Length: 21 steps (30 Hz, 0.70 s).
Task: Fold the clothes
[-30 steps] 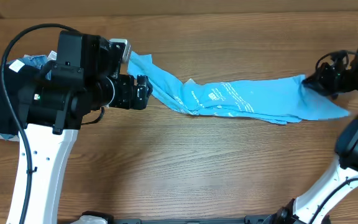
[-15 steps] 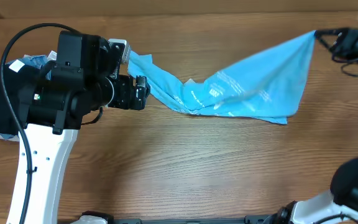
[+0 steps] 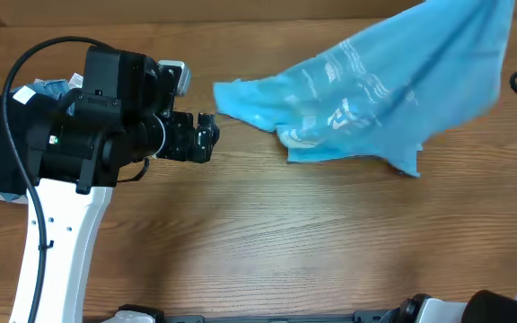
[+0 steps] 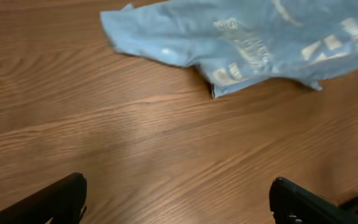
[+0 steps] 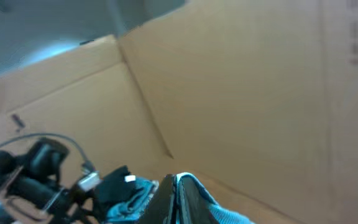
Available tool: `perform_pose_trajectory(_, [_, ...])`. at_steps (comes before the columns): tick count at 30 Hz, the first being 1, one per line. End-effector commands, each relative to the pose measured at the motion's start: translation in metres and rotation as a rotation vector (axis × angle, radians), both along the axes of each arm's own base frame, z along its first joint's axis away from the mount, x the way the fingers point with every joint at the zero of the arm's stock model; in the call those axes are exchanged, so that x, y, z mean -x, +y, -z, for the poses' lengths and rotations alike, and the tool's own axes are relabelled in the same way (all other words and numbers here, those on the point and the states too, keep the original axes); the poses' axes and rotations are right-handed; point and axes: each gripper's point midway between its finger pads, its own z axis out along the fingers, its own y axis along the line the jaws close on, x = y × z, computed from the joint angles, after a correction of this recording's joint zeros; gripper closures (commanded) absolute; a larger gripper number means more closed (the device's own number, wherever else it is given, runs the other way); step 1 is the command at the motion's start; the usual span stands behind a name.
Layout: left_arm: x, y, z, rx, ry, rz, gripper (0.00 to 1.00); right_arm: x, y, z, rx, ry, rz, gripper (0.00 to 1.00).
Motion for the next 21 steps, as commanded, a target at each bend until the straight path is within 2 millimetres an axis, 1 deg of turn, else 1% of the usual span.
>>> perform_pose_trajectory(1, [0.001, -0.003, -0.011, 0.021, -0.035, 0.026, 0.04, 0.010, 0.004, -0.012, -0.123, 0.136, -0.036, 0.96])
perform_pose_trajectory(3, [0.001, -0.003, -0.011, 0.021, -0.035, 0.026, 0.04, 0.014, 0.011, -0.018, -0.139, 0.144, -0.060, 0.96])
perform_pose_trajectory(5, [0.001, -0.003, -0.011, 0.020, -0.036, 0.026, 0.04, 0.022, 0.023, -0.027, -0.143, 0.125, -0.099, 0.96])
perform_pose_trajectory(7, [0.000, -0.003, -0.013, 0.021, -0.044, 0.025, 0.07, 0.037, 0.042, -0.043, -0.176, 0.099, -0.164, 0.96])
perform_pose_trajectory(9, [-0.003, -0.003, -0.018, 0.023, -0.066, 0.022, 0.06, 0.052, 0.059, -0.055, -0.202, 0.073, -0.228, 0.96])
perform_pose_trajectory(11, [-0.007, -0.001, -0.035, 0.020, -0.119, 0.012, 0.05, 0.069, 0.080, -0.065, -0.219, 0.041, -0.311, 0.96])
perform_pose_trajectory(13, [-0.010, 0.005, -0.054, 0.004, -0.179, -0.012, 0.02, 0.079, 0.100, -0.069, -0.238, 0.046, -0.390, 0.96])
perform_pose_trajectory(14, [-0.012, 0.009, -0.069, -0.008, -0.226, -0.029, 0.00, 0.085, 0.114, -0.070, -0.245, 0.051, -0.440, 0.96])
perform_pose_trajectory(16, [-0.013, 0.013, -0.089, -0.020, -0.292, -0.038, 0.00, 0.095, 0.137, -0.074, -0.265, 0.052, -0.523, 0.96])
perform_pose_trajectory(17, [-0.014, 0.015, -0.097, -0.026, -0.316, -0.048, 0.00, 0.103, 0.150, -0.077, -0.275, 0.039, -0.573, 0.96])
perform_pose_trajectory(19, [-0.013, 0.019, -0.110, -0.034, -0.354, -0.065, 0.00, 0.117, 0.171, -0.080, -0.286, 0.009, -0.649, 0.96])
perform_pose_trajectory(21, [-0.013, 0.019, -0.116, -0.030, -0.371, -0.066, 0.00, 0.128, 0.186, -0.083, -0.297, 0.007, -0.708, 0.96])
